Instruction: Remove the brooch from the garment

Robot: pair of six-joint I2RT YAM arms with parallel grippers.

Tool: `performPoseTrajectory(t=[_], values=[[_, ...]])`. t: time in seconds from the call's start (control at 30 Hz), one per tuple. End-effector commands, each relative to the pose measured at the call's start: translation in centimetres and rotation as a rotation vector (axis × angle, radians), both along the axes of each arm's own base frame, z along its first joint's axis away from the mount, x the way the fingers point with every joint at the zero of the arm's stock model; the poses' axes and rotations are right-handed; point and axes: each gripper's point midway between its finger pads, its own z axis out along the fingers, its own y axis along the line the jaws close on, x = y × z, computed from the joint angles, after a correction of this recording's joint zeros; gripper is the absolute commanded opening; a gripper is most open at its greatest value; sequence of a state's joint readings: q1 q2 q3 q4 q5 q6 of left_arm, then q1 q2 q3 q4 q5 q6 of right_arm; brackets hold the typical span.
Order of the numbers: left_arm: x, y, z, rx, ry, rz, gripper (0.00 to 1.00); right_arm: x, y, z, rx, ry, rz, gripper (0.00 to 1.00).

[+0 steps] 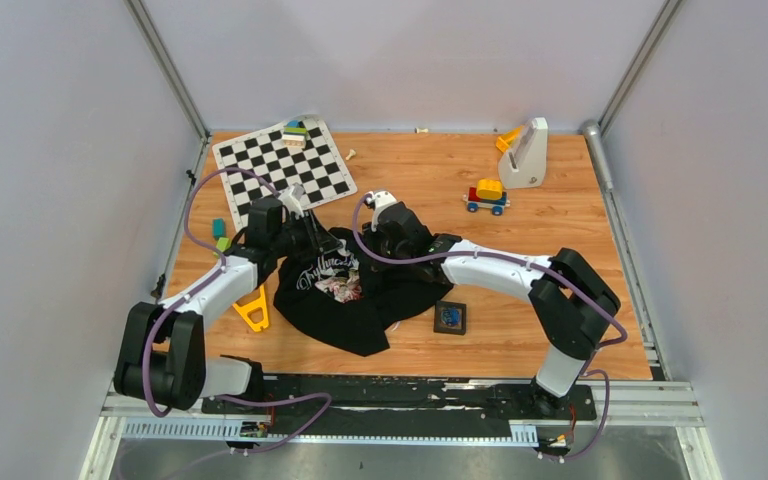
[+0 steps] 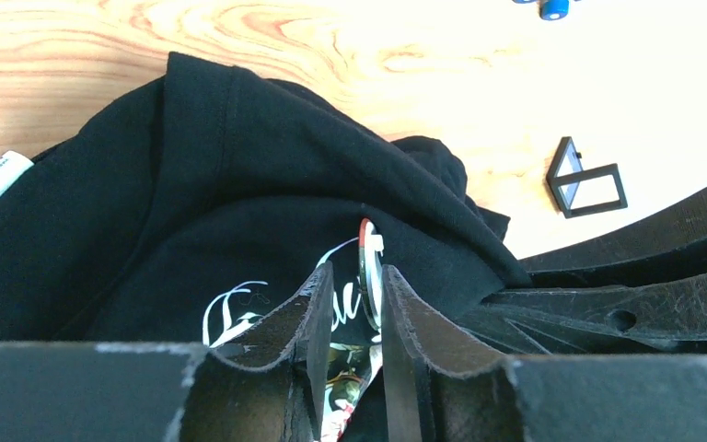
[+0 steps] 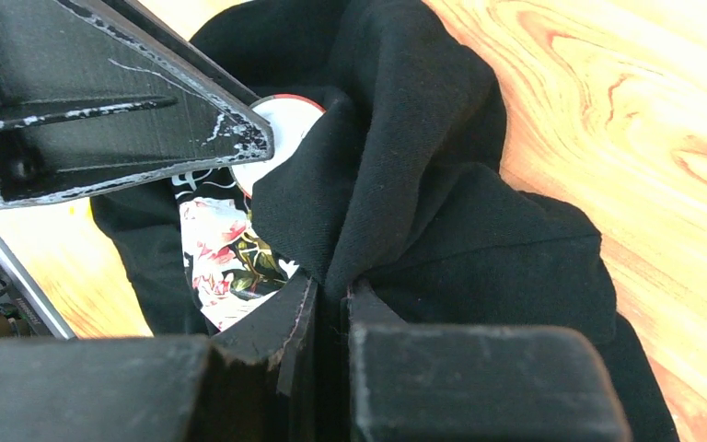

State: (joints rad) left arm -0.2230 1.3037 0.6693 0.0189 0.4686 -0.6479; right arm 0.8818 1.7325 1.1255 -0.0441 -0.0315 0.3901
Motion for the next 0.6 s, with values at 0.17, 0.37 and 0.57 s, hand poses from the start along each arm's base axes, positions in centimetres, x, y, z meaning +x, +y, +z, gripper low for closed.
performPoseTrajectory(t=[0.17,0.37,0.57], values=[[0.7,-0.8,1.6,-0.018,-0.049,-0.048,0.09,-0.2,1.4,3.9,0.099,-0.073,0.041,0.0],[0.7,-0.1,2.2,0.011,-0.088,-0.025,0.0,-0.9,1.7,3.3,0.104,-0.038,0.055,0.0],[0.8,-0.1,3.5,-0.04,-0.147,0.036,0.0,-3.6,3.2,2.2,0.139,0.032,0.107,0.0]])
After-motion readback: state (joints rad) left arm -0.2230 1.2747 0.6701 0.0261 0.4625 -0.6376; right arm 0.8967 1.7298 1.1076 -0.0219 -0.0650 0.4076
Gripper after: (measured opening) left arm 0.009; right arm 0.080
